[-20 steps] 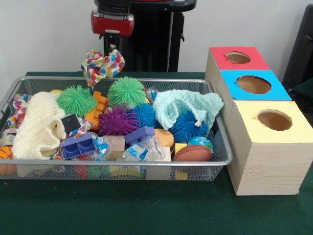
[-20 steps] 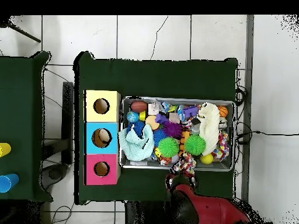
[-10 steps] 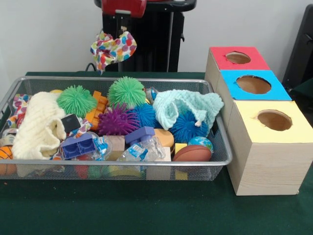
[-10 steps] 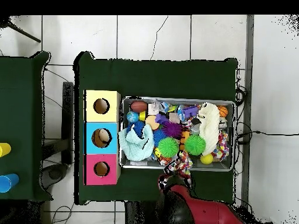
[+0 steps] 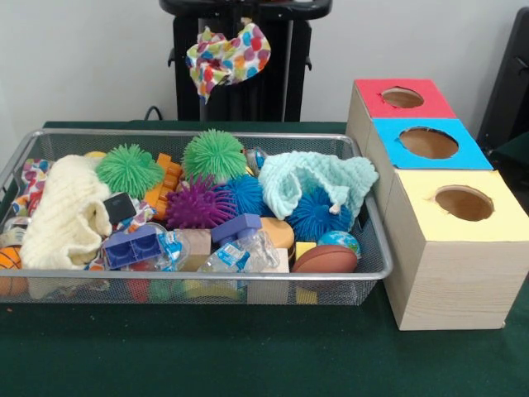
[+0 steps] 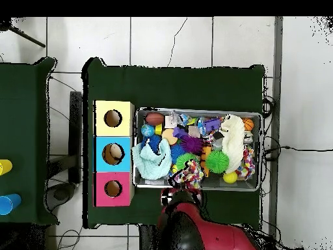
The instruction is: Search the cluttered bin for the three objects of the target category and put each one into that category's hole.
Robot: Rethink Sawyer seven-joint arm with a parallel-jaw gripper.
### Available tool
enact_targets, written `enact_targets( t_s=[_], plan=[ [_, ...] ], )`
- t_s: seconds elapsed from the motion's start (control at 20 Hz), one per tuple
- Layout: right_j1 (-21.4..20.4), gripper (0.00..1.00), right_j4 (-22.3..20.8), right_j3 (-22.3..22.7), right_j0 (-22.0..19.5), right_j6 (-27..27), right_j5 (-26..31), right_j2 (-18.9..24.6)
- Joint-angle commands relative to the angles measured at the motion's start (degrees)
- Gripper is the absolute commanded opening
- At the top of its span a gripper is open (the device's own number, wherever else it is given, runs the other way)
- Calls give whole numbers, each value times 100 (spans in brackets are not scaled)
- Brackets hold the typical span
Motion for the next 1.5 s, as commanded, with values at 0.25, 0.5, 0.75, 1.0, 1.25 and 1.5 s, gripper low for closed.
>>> enact_targets(
  t_s=[0.25, 0.5, 0.75, 1.0, 1.25, 1.5],
  plan=[
    [-407, 0, 780, -635, 938, 960, 1532, 133],
    [-28, 0, 869, -1161, 1306, 1151, 1753, -29],
    [391, 0, 837, -1712, 1686, 1383, 1831, -269],
    [674, 0, 941, -2012, 1925, 1469, 1712, -450],
    [935, 0, 1026, -2292, 2277, 1635, 1737, -675],
    [1217, 0, 1113, -2710, 2671, 1771, 1934, -945]
  ],
)
